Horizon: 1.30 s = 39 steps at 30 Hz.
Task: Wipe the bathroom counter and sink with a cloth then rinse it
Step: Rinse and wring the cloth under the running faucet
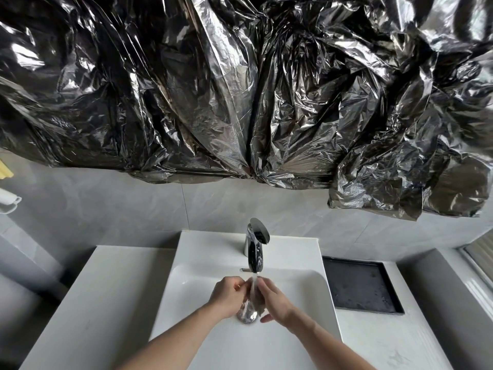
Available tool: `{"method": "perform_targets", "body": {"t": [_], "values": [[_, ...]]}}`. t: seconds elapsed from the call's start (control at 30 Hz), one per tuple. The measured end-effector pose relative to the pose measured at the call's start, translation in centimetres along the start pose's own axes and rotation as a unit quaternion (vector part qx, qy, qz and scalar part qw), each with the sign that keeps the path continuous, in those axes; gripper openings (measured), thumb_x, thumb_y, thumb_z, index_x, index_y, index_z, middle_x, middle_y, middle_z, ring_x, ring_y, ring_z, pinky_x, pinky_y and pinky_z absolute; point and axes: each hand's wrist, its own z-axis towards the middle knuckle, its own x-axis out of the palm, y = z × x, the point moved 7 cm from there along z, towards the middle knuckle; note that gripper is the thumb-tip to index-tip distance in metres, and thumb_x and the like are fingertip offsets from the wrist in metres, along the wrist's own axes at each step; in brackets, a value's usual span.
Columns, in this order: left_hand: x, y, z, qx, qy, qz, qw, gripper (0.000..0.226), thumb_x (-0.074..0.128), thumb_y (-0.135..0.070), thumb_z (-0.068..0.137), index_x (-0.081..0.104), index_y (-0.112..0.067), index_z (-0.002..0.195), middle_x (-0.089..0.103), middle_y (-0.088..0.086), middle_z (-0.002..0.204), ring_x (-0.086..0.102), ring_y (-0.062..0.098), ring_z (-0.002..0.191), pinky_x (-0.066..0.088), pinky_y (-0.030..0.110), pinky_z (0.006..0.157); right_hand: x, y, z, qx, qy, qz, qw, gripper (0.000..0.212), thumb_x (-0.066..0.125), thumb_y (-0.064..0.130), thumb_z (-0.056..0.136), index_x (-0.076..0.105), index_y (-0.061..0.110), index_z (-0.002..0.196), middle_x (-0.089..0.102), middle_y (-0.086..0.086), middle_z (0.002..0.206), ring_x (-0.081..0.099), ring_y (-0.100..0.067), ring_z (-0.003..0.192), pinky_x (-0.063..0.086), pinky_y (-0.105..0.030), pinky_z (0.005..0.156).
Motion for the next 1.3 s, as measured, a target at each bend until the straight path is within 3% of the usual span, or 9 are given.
{"method": "perform_targets", "body": {"t": [0.13,0.3,0.47,0.67,0.8,0.93,1.1,1.23,1.3], "values": [[0.3,0.0,0.4,-0.029,0.015,-0.014,0.999,0.051,0.054,-0.063,0.090,0.054,-0.018,0.065,0.065,-0.004,0.064,0.061,0.018,0.062,0.049,0.032,0.067,0.3,-0.3,0.0,0.029,0.044,0.044,0.998,0.066,0.025,0.067,0.104,0.068,0.019,0.118,0.078,0.002,0.094,0.072,-0.013,0.082,0.060,-0.030,0.076],[1.3,0.3,-0.5,-0.043,0.072,-0.109,0.990,0.031,0.060,-0.046,0.094,0.056,-0.023,0.114,0.076,-0.001,0.098,0.075,0.012,0.076,0.056,0.025,0.072,0.2,-0.6,1.4,0.031,0.014,0.097,0.995,0.063,0.044,0.067,0.098,0.070,0.013,0.117,0.068,-0.002,0.083,0.068,-0.020,0.079,0.059,-0.036,0.084],[0.2,1.0,0.0,-0.037,0.039,-0.090,0.995,0.038,0.057,-0.052,0.087,0.067,-0.016,0.082,0.070,-0.002,0.075,0.066,0.019,0.072,0.055,0.035,0.076,1.8,0.0,1.6,0.027,0.024,0.096,0.995,0.049,0.043,0.060,0.103,0.060,0.015,0.115,0.072,-0.004,0.086,0.062,-0.023,0.071,0.057,-0.034,0.068],[-1.2,1.2,0.1,-0.031,-0.014,-0.069,0.997,0.037,0.059,-0.047,0.092,0.058,-0.018,0.069,0.060,-0.004,0.065,0.054,0.014,0.063,0.044,0.030,0.063,2.0,1.2,1.3,0.006,0.011,0.051,0.999,0.066,0.036,0.059,0.106,0.057,0.020,0.058,0.059,-0.007,0.052,0.045,-0.017,0.039,0.036,-0.025,0.042],[-1.8,1.2,0.0,-0.008,-0.034,-0.076,0.997,0.013,0.063,-0.020,0.093,0.063,-0.021,0.080,0.066,-0.007,0.077,0.060,0.011,0.071,0.052,0.031,0.077,0.9,0.5,2.3,-0.008,-0.029,0.082,0.996,0.066,0.036,0.052,0.107,0.068,0.012,0.065,0.059,-0.010,0.061,0.046,-0.017,0.043,0.037,-0.026,0.048],[-1.8,0.8,-0.5,0.003,-0.003,-0.082,0.997,0.012,0.060,-0.009,0.094,0.063,-0.018,0.087,0.068,-0.003,0.090,0.067,0.012,0.079,0.044,0.012,0.062,0.7,0.0,2.0,0.021,-0.001,0.166,0.986,0.061,0.033,0.045,0.110,0.072,0.003,0.088,0.061,-0.017,0.065,0.043,-0.017,0.042,0.030,-0.023,0.042],[-1.5,0.5,-0.3,0.003,0.020,-0.130,0.991,0.013,0.056,-0.006,0.095,0.063,-0.016,0.091,0.073,0.007,0.093,0.065,0.015,0.079,0.057,0.041,0.087,2.2,0.8,0.7,0.036,0.123,0.194,0.973,0.025,0.047,0.028,0.102,0.064,0.013,0.091,0.062,-0.004,0.072,0.045,-0.015,0.055,0.035,-0.020,0.048],[-1.3,-0.6,-0.9,-0.016,0.046,-0.194,0.980,0.012,0.050,0.001,0.099,0.057,-0.007,0.094,0.071,0.011,0.091,0.069,0.020,0.078,0.062,0.039,0.069,2.3,0.4,0.6,0.020,0.125,0.127,0.984,0.018,0.062,0.012,0.075,0.062,0.016,0.092,0.069,-0.002,0.080,0.071,-0.022,0.075,0.040,-0.024,0.054],[-1.7,-0.8,-1.3,-0.014,0.042,-0.172,0.984,0.009,0.054,-0.001,0.097,0.055,-0.009,0.096,0.071,0.003,0.087,0.069,0.015,0.072,0.053,0.029,0.058,1.6,0.3,0.8,-0.005,0.077,0.095,0.993,0.018,0.069,0.007,0.073,0.061,0.013,0.088,0.066,-0.005,0.071,0.063,-0.019,0.058,0.037,-0.024,0.048]]}}
